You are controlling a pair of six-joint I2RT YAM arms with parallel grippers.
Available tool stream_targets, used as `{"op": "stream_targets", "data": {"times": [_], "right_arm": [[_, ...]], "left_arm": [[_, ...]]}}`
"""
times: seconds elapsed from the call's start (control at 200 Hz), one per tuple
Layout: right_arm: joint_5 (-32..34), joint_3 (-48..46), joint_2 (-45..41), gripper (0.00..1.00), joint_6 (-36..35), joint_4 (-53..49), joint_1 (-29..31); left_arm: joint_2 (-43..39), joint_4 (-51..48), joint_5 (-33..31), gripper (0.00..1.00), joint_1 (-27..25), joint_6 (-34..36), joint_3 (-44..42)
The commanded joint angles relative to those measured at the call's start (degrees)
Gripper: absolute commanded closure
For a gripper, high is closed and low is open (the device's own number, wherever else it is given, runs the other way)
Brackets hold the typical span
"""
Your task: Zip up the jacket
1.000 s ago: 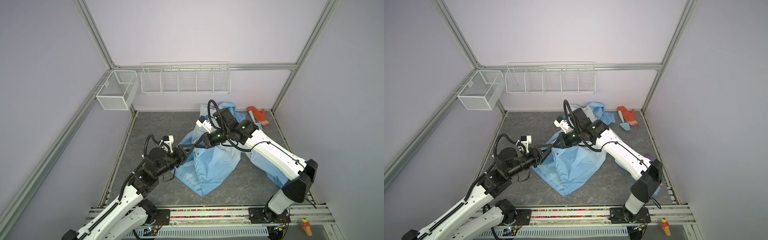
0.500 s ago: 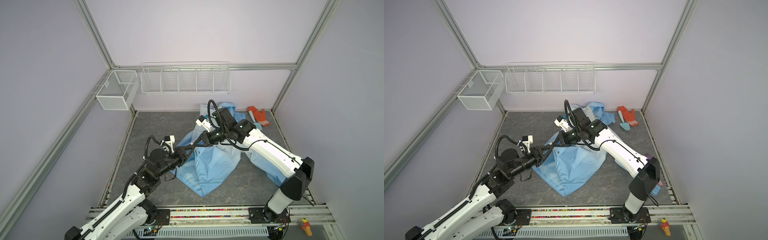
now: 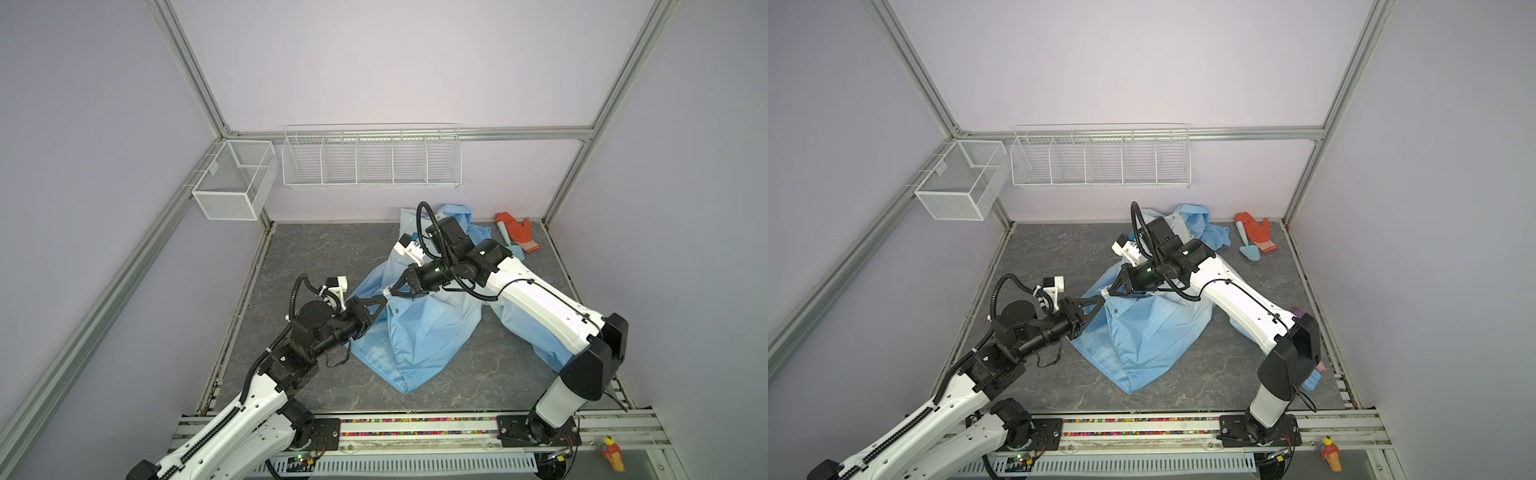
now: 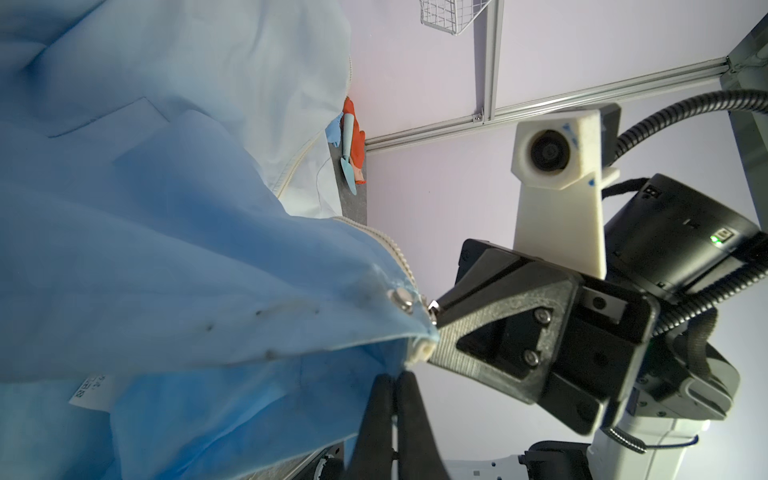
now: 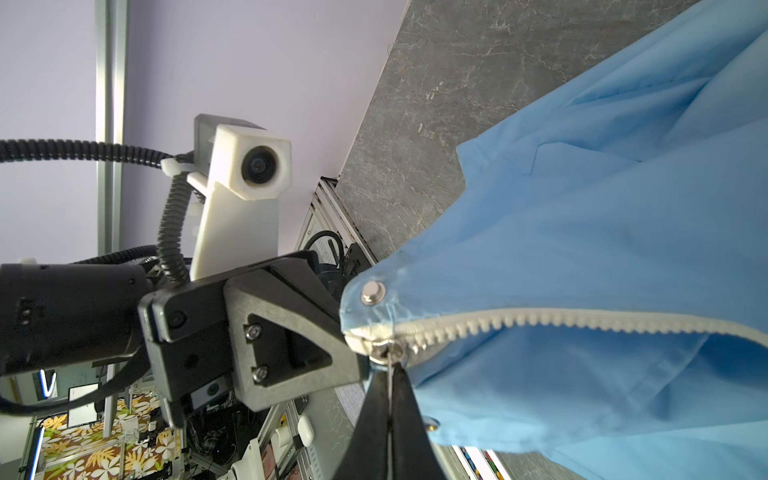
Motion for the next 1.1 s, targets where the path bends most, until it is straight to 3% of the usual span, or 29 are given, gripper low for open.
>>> {"op": "stream_targets", "data": {"times": [0.0,0.24,0.3,0.35,0.405,0.52,0.82,1.095], "right_arm": [[4.0,0.8,-0.1,0.93,-4.0,-3.5,-1.3],[4.4,1.1,0.3,0.93,-5.3,-4.8,-0.7],[3.5,1.2,0.4,0.93,-4.9,-4.4,-0.4],[2.9,1.0,0.4,0.93,-4.2,-3.8,-0.2],[2.5,0.7,0.3,0.93,-3.7,-3.0,0.0],[2.3,0.8,0.4,0.93,-3.3,-2.4,0.6],[1.7,0.9,1.0,0.93,-3.2,-2.0,1.5],[1.6,1.0,1.2,0.93,-3.1,-2.0,2.3]], "left_arm": [[-1.7,-4.5,-1.4,1.00,-0.3,0.0,-1.1],[-1.3,-2.3,-0.9,1.00,-0.3,-1.0,-1.5],[-0.5,0.3,-0.2,0.75,-0.3,-2.1,-2.1],[0.0,1.7,0.1,0.62,-0.3,-2.5,-2.2],[0.5,2.4,0.3,0.53,-0.3,-2.6,-1.9],[1.5,6.7,1.0,0.43,-0.3,-4.8,-2.6],[3.9,10.5,0.3,0.41,-0.3,-7.9,-2.8],[6.2,12.1,-0.3,0.45,-0.3,-9.4,-2.7]]}}
